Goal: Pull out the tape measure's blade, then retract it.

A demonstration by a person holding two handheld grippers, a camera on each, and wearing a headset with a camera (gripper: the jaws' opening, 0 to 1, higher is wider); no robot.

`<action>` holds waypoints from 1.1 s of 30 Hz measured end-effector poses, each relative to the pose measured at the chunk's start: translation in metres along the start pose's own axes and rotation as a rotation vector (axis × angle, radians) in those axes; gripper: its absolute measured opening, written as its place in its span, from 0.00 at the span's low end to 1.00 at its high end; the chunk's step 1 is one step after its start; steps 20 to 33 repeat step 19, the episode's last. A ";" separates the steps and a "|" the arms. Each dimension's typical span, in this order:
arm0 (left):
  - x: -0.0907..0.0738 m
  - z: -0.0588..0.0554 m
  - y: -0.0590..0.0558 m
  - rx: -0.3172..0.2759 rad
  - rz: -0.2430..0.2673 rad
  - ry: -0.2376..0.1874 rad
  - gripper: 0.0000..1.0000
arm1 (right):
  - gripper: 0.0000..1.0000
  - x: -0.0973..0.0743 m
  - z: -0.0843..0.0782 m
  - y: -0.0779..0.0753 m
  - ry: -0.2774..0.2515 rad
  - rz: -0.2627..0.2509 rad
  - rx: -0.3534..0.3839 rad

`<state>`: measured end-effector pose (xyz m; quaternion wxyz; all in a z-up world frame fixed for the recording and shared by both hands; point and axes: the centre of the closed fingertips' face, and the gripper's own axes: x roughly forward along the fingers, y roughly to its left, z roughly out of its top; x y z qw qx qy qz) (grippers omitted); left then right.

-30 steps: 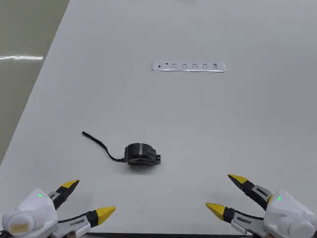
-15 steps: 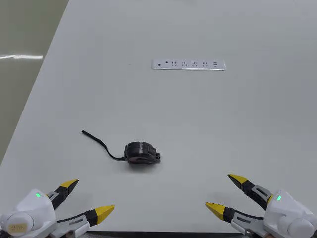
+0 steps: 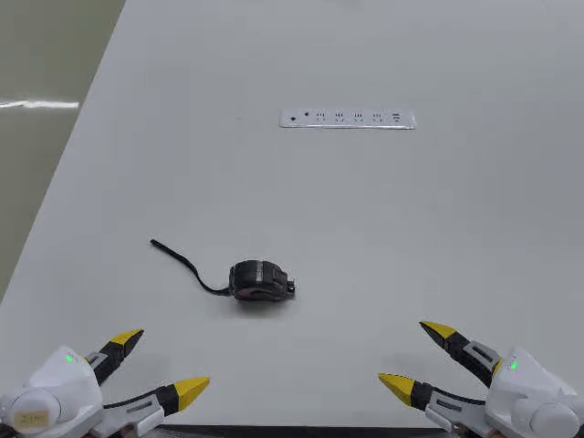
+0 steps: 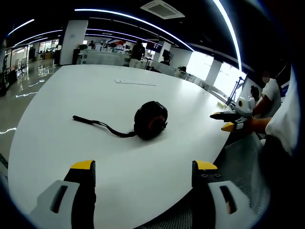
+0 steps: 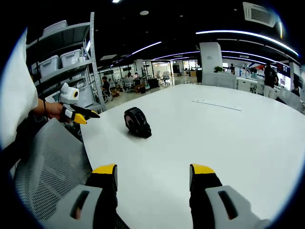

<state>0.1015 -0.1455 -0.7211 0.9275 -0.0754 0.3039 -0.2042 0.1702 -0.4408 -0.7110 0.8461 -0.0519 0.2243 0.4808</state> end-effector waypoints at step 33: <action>0.001 0.001 0.000 0.001 -0.005 -0.004 0.81 | 0.62 0.001 -0.001 0.000 -0.001 0.001 0.003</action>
